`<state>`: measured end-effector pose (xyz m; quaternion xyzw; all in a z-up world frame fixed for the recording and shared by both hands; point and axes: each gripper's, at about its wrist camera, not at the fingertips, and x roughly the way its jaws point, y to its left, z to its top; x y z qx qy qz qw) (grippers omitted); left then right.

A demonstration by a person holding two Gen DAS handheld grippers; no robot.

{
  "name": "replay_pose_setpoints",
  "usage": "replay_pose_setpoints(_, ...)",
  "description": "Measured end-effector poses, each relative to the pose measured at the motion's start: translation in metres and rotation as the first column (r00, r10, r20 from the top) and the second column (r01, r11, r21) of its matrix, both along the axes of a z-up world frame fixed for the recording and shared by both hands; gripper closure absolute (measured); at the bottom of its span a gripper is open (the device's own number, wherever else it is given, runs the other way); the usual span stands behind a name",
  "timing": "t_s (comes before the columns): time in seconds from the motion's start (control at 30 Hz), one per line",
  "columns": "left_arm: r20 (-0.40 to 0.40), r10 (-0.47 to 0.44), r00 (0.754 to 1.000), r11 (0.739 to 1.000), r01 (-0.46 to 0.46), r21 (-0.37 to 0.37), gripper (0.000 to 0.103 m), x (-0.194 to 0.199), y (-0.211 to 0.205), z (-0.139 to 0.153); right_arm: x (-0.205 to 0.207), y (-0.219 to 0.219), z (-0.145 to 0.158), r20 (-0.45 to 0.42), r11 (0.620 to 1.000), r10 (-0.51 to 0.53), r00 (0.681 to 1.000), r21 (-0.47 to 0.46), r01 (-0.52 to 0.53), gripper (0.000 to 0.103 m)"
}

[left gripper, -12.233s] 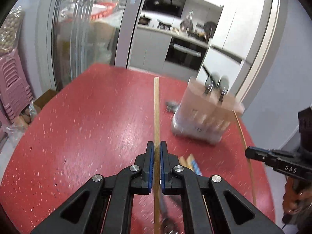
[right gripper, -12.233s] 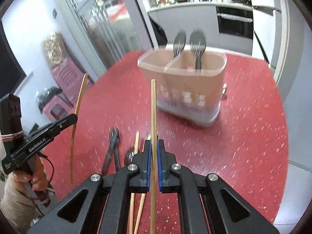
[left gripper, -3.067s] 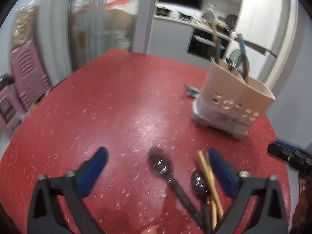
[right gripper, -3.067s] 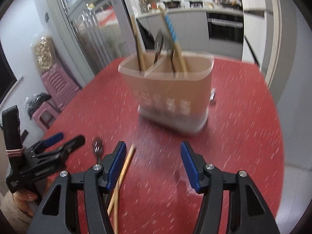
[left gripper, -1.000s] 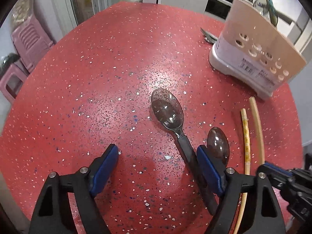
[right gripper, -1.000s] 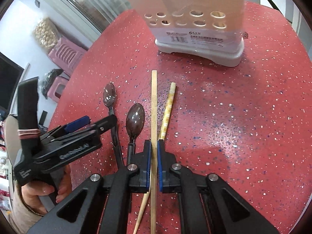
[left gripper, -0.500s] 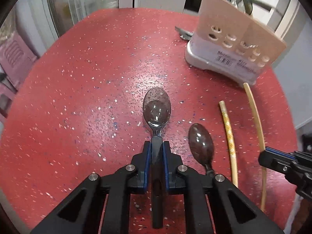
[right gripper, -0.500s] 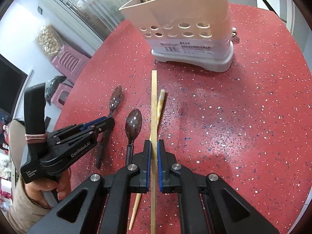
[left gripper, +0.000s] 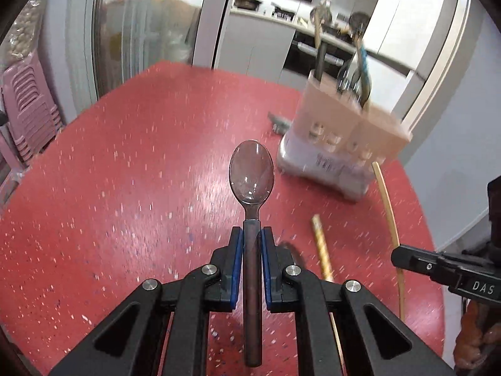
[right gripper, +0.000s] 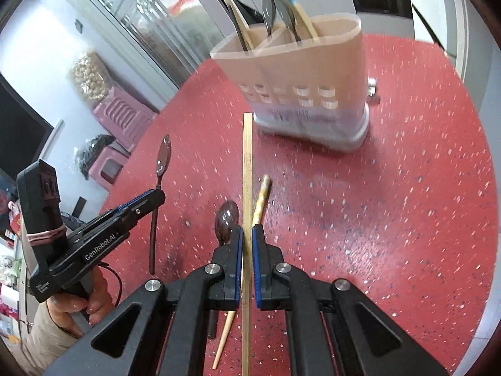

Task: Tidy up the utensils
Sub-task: 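Carry the wooden chopstick and dark spoon up to the holder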

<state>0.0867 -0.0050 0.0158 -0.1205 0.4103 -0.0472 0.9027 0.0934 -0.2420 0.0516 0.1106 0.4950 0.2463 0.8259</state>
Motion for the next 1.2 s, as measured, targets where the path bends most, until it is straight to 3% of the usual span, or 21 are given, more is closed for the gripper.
replay_pose_setpoints(0.27, 0.119, -0.008, 0.993, 0.998, 0.015, -0.055, 0.067, 0.02, 0.011, 0.044, 0.003, -0.012, 0.054, 0.146, 0.999, -0.045, 0.988, 0.025, 0.042, 0.096)
replay_pose_setpoints(0.47, 0.174, -0.026, 0.984, 0.998, 0.037, -0.058, 0.067, 0.04, 0.009, 0.064, 0.015, -0.016, 0.08, 0.2, 0.997, -0.078, 0.977, 0.03, 0.073, 0.096)
replay_pose_setpoints(1.2, 0.249, -0.062, 0.966, 0.998, 0.062, 0.009, 0.067, 0.088, -0.016, 0.092, 0.064, -0.025, 0.115, 0.269, 0.99, -0.141, 0.953, 0.039, 0.136, 0.096)
